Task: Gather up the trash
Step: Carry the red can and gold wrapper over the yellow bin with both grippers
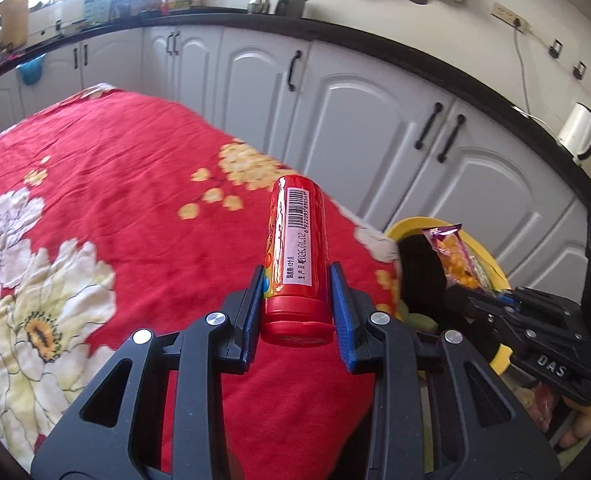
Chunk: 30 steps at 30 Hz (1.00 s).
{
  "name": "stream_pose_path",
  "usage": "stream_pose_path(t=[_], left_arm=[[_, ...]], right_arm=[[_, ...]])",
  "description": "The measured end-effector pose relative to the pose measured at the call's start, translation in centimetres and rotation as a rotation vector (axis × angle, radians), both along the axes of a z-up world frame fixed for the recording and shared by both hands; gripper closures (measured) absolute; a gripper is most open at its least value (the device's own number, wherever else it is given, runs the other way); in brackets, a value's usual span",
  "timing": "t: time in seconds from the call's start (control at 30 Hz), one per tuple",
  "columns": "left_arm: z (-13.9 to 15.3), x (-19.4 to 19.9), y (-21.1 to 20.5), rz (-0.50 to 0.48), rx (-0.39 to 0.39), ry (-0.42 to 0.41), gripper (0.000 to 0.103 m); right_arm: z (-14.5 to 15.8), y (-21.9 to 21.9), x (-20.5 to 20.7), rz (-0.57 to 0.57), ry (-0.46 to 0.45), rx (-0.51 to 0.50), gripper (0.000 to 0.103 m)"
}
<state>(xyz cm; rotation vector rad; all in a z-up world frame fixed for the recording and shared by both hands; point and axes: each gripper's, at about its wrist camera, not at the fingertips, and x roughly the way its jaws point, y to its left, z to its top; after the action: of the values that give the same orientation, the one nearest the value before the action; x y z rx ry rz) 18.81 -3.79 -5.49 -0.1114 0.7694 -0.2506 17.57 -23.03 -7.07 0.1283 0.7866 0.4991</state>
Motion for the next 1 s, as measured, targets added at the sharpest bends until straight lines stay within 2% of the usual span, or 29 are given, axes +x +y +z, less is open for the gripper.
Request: stream_pose_path(t=[0.47, 1.0], left_arm=[[1.3, -1.8, -4.2, -0.094, 0.011, -0.055, 0.079], [1.7, -3.1, -8.2, -0.18, 0.026, -0.093, 0.079]], right_arm=[[0.2, -6.2, -1.1, -0.126, -0.025, 0.001, 0.093], [-0.5, -10.6, -1.9, -0.219, -0.024, 0.006, 0.093]])
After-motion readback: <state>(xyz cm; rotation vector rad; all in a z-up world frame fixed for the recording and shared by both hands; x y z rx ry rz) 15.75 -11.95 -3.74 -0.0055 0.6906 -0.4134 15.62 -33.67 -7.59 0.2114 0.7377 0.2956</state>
